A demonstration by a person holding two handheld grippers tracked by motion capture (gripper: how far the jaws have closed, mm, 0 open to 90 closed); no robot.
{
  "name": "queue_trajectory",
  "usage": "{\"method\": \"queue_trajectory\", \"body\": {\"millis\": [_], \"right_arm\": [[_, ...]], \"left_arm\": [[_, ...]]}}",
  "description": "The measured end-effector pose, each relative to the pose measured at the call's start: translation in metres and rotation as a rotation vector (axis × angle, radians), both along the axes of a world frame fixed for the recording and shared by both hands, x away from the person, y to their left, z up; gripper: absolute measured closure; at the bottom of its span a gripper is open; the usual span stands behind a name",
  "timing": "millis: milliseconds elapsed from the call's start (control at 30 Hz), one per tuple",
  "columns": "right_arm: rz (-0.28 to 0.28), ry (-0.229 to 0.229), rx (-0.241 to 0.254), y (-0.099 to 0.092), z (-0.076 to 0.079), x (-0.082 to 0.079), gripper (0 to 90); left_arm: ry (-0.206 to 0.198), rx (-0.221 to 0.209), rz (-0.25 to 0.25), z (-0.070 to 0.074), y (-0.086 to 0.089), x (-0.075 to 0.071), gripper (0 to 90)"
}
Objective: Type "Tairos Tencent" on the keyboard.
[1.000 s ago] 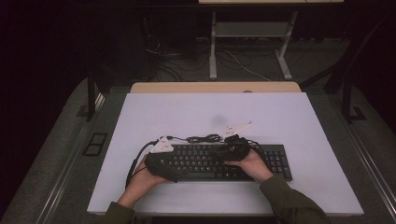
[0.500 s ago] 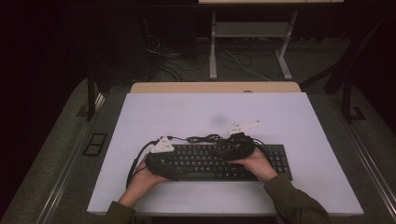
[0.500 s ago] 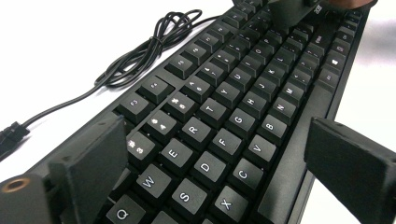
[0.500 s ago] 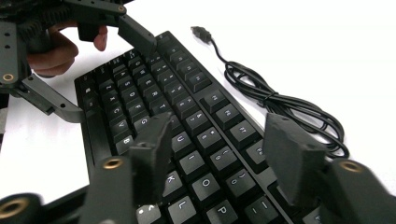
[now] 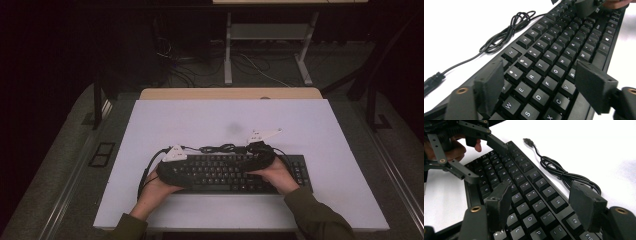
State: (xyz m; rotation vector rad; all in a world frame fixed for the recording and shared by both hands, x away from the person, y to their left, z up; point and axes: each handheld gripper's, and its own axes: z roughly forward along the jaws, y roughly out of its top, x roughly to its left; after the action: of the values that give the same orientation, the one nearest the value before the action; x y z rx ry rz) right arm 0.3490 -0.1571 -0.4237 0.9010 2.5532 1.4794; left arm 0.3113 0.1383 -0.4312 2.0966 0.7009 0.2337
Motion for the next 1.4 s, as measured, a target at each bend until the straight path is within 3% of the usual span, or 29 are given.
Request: {"method": "queue_trajectory", "body": {"millis": [300, 633, 833, 1167, 1400], "right_arm": [[-0.004, -0.001, 0.006, -0.001, 0.0, 0.0, 34.4], [-0.01, -0.003, 0.006, -0.001, 0.0, 0.001, 34.2], [-0.011, -0.003, 0.005, -0.001, 0.0, 0.001, 34.3], [-0.011, -0.005, 0.006, -0.001, 0.001, 0.001, 34.2], [-0.011, -0.006, 0.005, -0.002, 0.001, 0.001, 34.3]], "left_arm": [[-0.012, 0.008, 0.008, 0.0, 0.0, 0.006, 44.3], [0.017, -0.005, 0.001, 0.0, -0.004, 0.013, 75.5], [0.036, 0.005, -0.02, -0.002, -0.006, 0.015, 89.0], [0.053, 0.035, -0.037, -0.004, -0.009, 0.015, 89.1], [0.054, 0.033, -0.033, -0.005, -0.008, 0.015, 89.0]]}}
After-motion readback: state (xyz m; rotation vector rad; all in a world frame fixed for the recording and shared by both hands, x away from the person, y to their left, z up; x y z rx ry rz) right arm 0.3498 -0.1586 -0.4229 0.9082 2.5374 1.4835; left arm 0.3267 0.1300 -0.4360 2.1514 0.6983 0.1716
